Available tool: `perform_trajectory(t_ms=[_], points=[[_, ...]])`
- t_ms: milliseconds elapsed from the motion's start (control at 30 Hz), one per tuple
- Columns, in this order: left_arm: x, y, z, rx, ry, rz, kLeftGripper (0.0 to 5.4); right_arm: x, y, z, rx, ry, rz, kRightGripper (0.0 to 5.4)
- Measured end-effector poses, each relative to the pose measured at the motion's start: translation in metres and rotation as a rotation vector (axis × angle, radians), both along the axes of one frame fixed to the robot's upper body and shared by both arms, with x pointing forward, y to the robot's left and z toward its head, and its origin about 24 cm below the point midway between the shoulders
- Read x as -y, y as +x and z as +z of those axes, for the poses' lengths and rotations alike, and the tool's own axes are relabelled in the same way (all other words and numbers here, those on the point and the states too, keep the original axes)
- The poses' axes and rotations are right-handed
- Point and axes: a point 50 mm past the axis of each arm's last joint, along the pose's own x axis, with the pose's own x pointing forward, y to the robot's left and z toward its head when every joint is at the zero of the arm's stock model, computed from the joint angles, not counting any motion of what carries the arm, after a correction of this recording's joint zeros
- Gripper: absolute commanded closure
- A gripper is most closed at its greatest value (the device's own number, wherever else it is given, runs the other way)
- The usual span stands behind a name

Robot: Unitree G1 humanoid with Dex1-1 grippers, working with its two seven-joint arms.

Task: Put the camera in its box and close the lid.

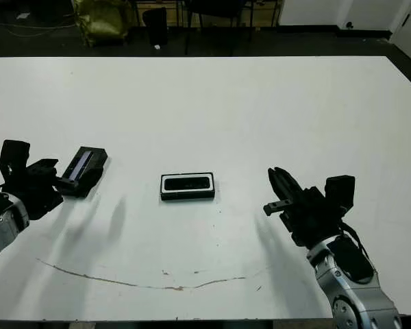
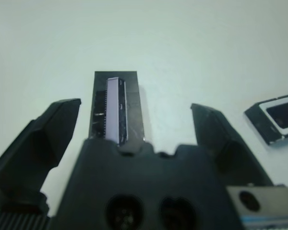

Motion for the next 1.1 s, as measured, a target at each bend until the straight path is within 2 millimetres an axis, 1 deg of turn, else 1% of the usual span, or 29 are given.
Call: perform_trajectory(t_ms=[233,400,567,733,1100], points=[[-0.007,0.005,-0.006,-0.016,0.004,0.015,0.02,0.001,0.0,-0.002,0.004,0.006,0.005,5.4],[-0.008,0.008,-0.013,-0.041,0.0,0.007,0.02,0.001,0.0,-0.002,0.012,0.014,0.001,5.4],[-0.009,0.014,-0.013,-0.045,0.001,0.009,0.02,0.001,-0.001,-0.004,0.009,0.023,-0.005,5.4],[-0.011,0.015,-0.016,-0.063,0.0,0.01,0.02,0.002,0.0,-0.006,0.015,0.028,0.003,5.4],[-0.008,0.02,-0.023,-0.096,0.016,0.0,0.02,-0.002,-0.004,0.003,0.011,0.028,-0.025,5.4]])
